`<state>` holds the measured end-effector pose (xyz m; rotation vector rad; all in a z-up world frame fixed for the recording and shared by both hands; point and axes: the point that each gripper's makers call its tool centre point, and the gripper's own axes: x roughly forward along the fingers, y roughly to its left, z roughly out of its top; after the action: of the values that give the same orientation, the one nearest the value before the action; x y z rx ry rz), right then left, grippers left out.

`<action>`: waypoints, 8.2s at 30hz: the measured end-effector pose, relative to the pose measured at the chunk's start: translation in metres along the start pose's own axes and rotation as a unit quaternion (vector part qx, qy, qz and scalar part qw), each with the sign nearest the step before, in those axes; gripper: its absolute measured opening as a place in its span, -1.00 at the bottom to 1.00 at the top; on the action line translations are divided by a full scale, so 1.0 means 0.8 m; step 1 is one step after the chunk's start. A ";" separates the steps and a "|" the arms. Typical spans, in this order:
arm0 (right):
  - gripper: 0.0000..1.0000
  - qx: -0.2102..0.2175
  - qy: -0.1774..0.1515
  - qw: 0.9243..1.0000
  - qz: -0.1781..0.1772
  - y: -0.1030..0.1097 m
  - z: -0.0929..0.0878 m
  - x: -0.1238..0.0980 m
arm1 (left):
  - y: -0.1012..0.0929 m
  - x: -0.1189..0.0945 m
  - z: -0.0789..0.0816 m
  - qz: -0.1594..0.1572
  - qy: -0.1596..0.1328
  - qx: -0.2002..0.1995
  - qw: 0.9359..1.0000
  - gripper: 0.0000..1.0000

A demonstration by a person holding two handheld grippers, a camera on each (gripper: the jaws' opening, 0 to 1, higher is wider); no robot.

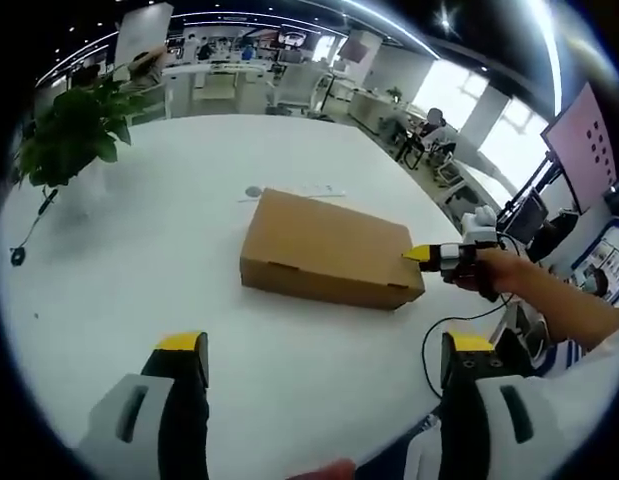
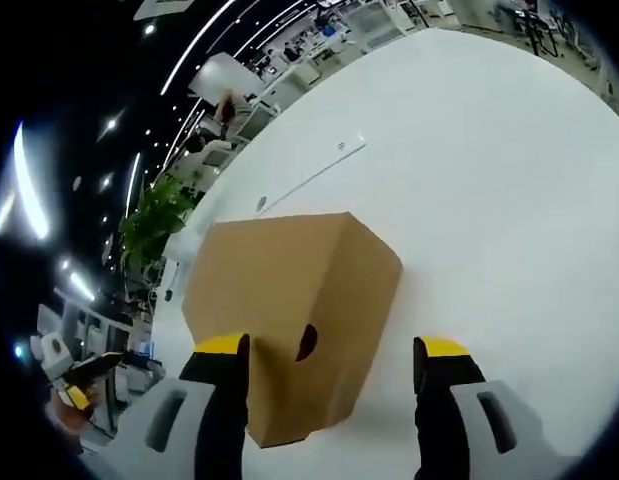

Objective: Operate the shoe box by opening the lid, removing the specified soft item, and placing it in the target area until the item is outside and the box remains undamaged.

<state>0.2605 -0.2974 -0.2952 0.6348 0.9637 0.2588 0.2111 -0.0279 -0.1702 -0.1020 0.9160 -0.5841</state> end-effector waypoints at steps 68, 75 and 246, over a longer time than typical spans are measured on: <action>0.05 0.059 -0.021 0.990 0.126 0.016 -0.002 0.015 | -0.040 0.013 -0.011 0.001 0.023 0.007 1.000 0.94; 0.05 0.059 -0.023 0.990 0.127 0.018 -0.002 0.015 | -0.043 0.013 -0.008 0.000 0.021 0.009 1.000 0.94; -0.43 0.089 -0.053 0.983 0.153 0.019 0.013 0.000 | 0.133 0.239 0.112 -0.164 0.033 -0.095 0.981 0.69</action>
<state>0.2701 -0.2895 -0.2818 0.9541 0.7890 0.4089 0.4154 -0.0520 -0.2871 -0.4142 1.0266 -0.8077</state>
